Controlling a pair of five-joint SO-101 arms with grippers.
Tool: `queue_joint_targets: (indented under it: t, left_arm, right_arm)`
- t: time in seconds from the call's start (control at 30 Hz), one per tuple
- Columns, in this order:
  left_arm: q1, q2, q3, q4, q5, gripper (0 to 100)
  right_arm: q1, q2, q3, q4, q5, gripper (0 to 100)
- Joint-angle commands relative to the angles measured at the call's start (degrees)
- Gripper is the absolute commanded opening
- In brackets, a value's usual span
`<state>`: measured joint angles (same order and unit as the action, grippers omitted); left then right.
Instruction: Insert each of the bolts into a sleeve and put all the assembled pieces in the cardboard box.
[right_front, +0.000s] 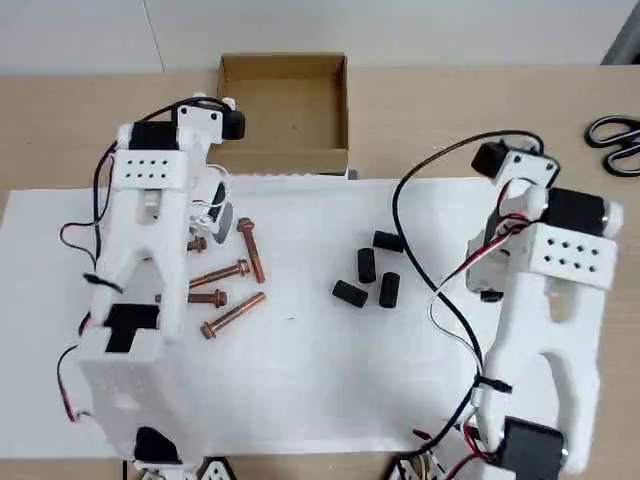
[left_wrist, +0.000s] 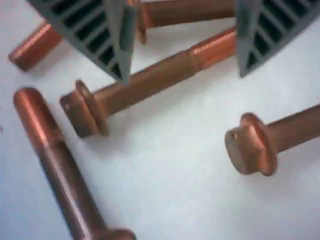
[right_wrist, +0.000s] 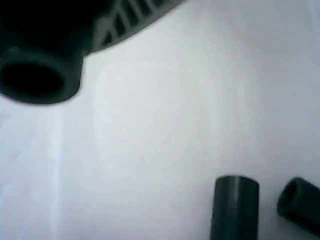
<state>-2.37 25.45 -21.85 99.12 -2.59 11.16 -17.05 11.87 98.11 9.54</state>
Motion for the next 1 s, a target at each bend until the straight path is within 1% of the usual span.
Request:
queue_joint_targets:
  t: [0.0, 0.07, 0.2, 0.27, 0.37, 0.47, 0.63, 0.97]
  left_arm:
    - [0.44, 2.20, -4.35, 0.35, 8.97, 13]
    - [1.32, 4.13, -5.05, 0.44, 14.77, 13]
    - [5.54, 6.95, -5.32, 1.14, 27.43, 13]
    - [8.18, 7.65, -5.32, 1.14, 30.42, 13]
    - [11.43, 7.65, -5.49, 0.88, 30.86, 13]
    - [12.31, 7.56, -7.96, 0.88, 30.86, 13]
    - [10.46, 7.82, -11.65, 0.88, 30.86, 13]
    - [7.74, 8.00, -11.30, -2.29, 30.68, 13]
  right_arm:
    - [0.40, -3.30, 1.58, 0.31, 0.26, 0.3]
    - [0.48, -4.44, 2.29, 0.31, 0.26, 0.3]
    - [0.57, -6.20, 2.55, 0.31, 0.62, 0.3]
    - [0.57, -6.29, 2.55, 0.40, 0.44, 0.3]
    - [0.57, -6.37, 2.55, 0.40, 0.35, 0.3]
    - [0.57, -6.64, 2.64, 0.48, 0.35, 0.3]
    - [0.57, -6.73, 2.64, 0.57, 0.35, 0.3]
    - [0.57, -6.37, 2.64, 0.40, 0.26, 0.3]
